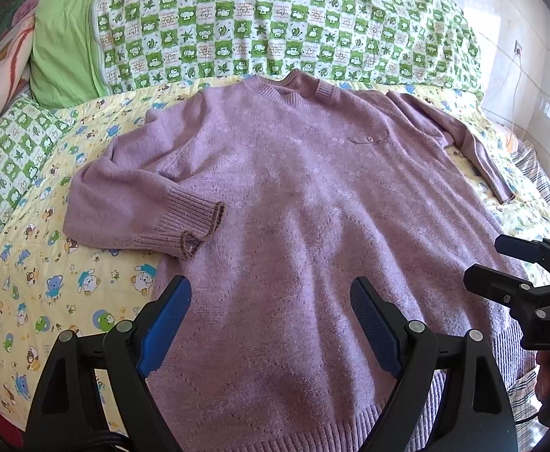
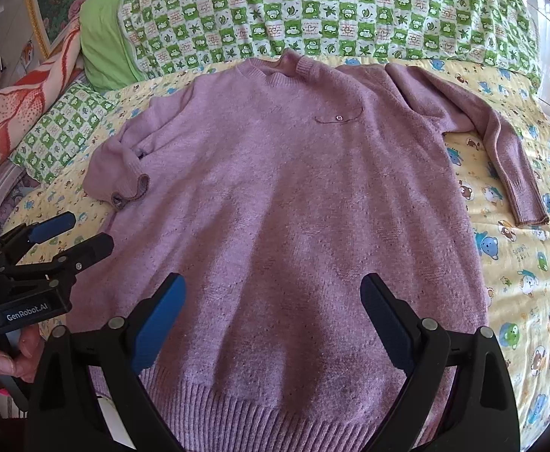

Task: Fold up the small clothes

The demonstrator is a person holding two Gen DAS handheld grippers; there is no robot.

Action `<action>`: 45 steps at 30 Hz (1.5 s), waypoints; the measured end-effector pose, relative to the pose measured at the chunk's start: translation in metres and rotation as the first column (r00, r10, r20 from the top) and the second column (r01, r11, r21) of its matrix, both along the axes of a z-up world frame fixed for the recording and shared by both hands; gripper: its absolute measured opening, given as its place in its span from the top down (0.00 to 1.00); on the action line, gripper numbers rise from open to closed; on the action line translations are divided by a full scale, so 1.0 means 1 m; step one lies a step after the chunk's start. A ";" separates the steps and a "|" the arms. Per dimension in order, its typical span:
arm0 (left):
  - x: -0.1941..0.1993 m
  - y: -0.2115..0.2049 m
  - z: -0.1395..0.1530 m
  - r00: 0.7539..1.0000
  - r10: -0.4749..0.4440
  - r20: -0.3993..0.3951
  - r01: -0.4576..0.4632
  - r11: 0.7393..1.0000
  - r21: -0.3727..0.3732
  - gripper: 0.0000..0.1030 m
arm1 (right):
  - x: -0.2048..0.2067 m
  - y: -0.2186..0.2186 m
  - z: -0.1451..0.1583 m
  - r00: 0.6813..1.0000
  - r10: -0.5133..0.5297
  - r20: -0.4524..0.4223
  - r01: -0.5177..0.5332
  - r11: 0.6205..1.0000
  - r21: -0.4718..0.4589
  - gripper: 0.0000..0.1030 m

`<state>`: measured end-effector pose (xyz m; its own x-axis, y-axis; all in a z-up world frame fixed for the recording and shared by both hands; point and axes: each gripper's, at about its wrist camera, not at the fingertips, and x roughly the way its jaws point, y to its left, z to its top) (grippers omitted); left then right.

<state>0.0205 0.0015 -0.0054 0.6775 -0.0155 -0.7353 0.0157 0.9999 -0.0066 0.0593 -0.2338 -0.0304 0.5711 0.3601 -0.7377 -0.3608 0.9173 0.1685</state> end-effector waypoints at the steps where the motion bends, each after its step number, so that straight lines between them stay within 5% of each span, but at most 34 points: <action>1: 0.001 0.000 0.000 1.000 0.000 -0.001 0.000 1.000 -0.002 0.15 | 0.001 0.001 0.001 1.000 0.001 0.014 -0.001 1.000 -0.001 0.09; 10: 0.005 -0.001 -0.002 1.000 0.001 -0.007 -0.002 1.000 -0.023 0.15 | 0.002 0.001 0.002 0.999 -0.004 0.051 0.005 1.000 -0.012 0.09; 22: 0.022 0.001 -0.006 0.999 0.014 -0.037 -0.015 1.000 -0.007 0.15 | 0.016 -0.018 0.003 0.999 -0.041 -0.023 0.041 0.999 0.010 0.09; 32: 0.077 0.012 0.005 0.998 0.047 -0.034 -0.048 0.999 -0.015 0.15 | 0.075 -0.118 0.011 0.959 -0.281 0.020 0.282 0.959 -0.025 0.09; 36: 0.105 0.012 0.009 0.998 0.050 -0.034 -0.049 0.999 0.003 0.15 | 0.104 -0.161 0.017 0.931 -0.363 0.030 0.364 0.924 -0.117 0.09; 45: 0.162 0.011 0.007 0.996 0.068 -0.066 -0.067 0.998 0.013 0.14 | 0.170 -0.191 -0.008 0.916 -0.398 -0.056 0.379 0.902 -0.206 0.09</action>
<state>0.1829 0.0125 0.0015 0.6264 0.0365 -0.7787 -0.0516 0.9987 0.0053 0.2295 -0.4251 -0.0384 0.5620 -0.0262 -0.8267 0.0399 0.9992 -0.0045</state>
